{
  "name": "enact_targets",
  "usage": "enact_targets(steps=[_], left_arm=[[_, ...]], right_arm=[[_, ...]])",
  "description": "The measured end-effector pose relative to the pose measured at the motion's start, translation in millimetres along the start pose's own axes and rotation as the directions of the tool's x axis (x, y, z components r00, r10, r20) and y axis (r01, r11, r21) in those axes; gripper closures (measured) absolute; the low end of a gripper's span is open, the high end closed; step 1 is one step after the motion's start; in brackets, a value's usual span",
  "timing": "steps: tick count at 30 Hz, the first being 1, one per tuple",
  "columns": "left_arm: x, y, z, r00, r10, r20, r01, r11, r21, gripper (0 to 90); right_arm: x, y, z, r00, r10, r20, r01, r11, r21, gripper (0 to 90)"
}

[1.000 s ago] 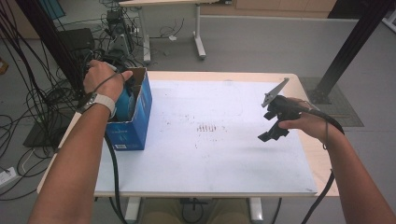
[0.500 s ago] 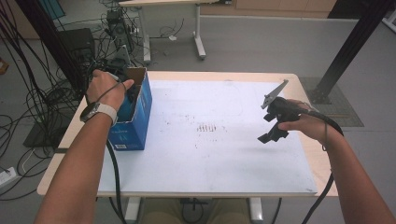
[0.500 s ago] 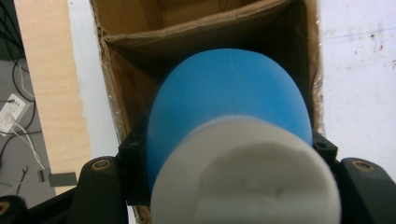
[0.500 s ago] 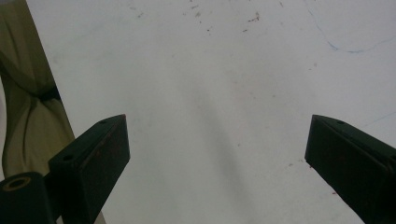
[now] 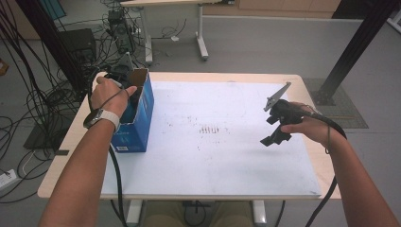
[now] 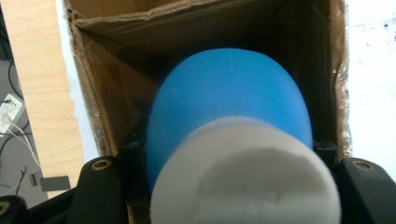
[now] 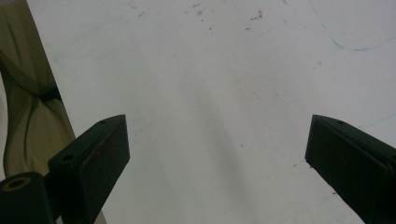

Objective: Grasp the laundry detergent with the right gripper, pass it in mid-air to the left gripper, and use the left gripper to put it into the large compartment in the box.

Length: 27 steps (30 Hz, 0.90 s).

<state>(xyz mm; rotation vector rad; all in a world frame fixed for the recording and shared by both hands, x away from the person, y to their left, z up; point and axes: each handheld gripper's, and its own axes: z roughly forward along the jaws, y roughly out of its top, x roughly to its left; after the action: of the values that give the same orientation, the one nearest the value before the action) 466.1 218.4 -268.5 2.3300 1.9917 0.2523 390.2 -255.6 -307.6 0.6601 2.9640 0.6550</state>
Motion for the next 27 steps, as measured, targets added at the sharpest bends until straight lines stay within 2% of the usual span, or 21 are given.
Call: enact_targets(steps=[15,27], left_arm=[[1.7,-3.4,12.0,0.9999,-0.005,0.010,0.005,0.9998,0.019,37.6],[2.6,-3.2,12.8,0.9999,-0.004,0.014,0.004,0.9997,0.026,37.6]], right_arm=[[-0.1,0.3,3.5,1.0000,-0.002,-0.009,0.002,1.000,0.002,6.4],[0.0,-1.2,2.1,1.0000,0.005,-0.005,-0.005,1.000,-0.001,6.4]])
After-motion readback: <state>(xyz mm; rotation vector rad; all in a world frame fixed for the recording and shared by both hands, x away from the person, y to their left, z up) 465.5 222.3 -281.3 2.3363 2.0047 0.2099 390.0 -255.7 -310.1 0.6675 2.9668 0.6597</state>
